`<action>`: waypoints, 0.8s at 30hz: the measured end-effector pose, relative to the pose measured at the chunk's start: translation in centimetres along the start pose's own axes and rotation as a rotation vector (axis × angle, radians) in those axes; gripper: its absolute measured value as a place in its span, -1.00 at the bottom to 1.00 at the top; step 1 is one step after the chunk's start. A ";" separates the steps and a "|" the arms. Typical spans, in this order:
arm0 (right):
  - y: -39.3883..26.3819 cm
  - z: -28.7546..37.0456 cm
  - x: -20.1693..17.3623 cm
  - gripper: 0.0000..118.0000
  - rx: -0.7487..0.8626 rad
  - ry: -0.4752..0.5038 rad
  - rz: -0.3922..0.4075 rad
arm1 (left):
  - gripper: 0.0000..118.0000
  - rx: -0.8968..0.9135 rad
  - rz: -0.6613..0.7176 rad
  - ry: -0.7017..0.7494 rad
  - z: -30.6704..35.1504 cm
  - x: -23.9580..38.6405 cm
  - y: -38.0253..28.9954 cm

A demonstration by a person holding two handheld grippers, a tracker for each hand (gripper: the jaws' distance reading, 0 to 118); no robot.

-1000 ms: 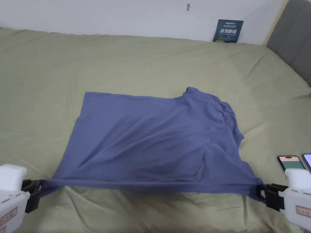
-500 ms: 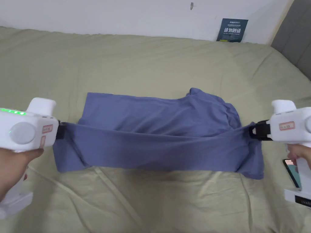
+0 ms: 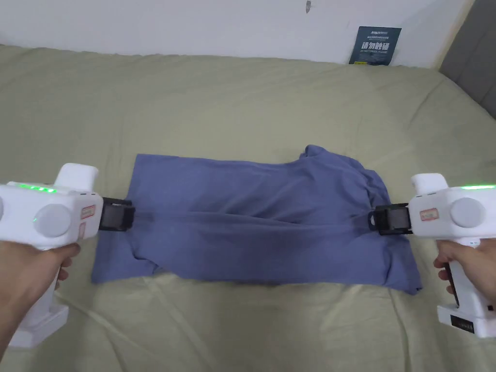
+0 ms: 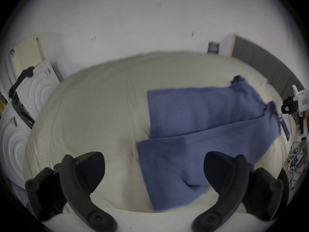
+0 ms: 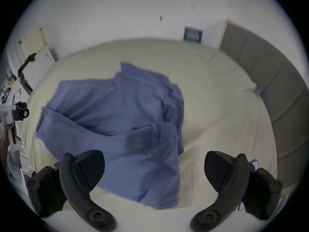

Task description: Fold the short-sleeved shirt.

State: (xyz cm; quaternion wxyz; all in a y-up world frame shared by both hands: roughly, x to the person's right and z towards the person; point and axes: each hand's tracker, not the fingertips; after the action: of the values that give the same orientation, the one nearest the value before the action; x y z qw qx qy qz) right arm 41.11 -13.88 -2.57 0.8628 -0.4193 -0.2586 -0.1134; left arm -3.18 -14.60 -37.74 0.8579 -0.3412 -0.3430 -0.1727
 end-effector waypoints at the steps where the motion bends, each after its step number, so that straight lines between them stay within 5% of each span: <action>1: -1.2 1.9 -0.2 1.00 0.045 0.006 0.006 | 0.95 0.052 -0.002 -0.020 2.6 0.1 -1.1; 6: -10.2 9.8 -4.4 0.98 0.295 0.045 0.051 | 0.95 0.273 0.027 0.022 11.6 2.5 -10.0; 8: -13.6 11.7 -6.5 0.69 0.327 0.098 0.035 | 0.89 0.261 0.047 0.079 13.2 3.8 -13.6; 9: -15.1 12.3 -7.6 0.24 0.321 0.094 0.027 | 0.72 0.233 0.058 0.092 14.2 4.9 -15.2; 10: -16.3 12.8 -8.4 -0.35 0.323 0.104 0.023 | 0.33 0.219 0.059 0.081 14.6 5.1 -16.6; 11: -17.4 13.0 -9.3 -0.89 0.319 0.107 0.021 | -0.48 0.166 0.046 0.031 14.5 5.4 -17.5; 12: -18.6 13.1 -10.2 -0.89 0.317 0.111 0.018 | -0.96 0.107 0.040 0.037 14.3 5.6 -18.3; 13: -19.5 13.3 -10.9 -0.89 0.316 0.127 0.021 | -0.97 0.076 0.051 0.053 13.6 5.3 -19.0; 18: -20.5 13.5 -12.2 -0.89 0.266 0.187 0.014 | -0.92 0.076 0.067 0.044 11.3 3.7 -17.6; 19: -20.4 13.4 -12.2 -0.89 0.261 0.182 0.019 | -0.60 0.077 0.060 0.041 10.4 3.3 -16.9; 20: -20.4 13.3 -12.1 -0.89 0.259 0.176 0.024 | 0.25 0.059 0.052 0.021 9.4 3.0 -16.1; 21: -20.1 13.2 -12.0 -0.89 0.255 0.175 0.026 | 0.71 0.031 0.045 0.022 8.0 2.6 -15.0; 24: -19.8 13.1 -11.4 -0.89 0.242 0.175 -0.003 | 0.79 0.013 -0.054 0.050 4.7 2.1 -13.0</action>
State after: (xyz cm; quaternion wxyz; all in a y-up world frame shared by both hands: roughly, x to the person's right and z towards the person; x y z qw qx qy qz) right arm 18.78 -16.22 11.16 0.9262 -0.3001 -0.1948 -0.1190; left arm -10.79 -20.62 -27.64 0.8636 -0.3216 -0.3316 -0.2019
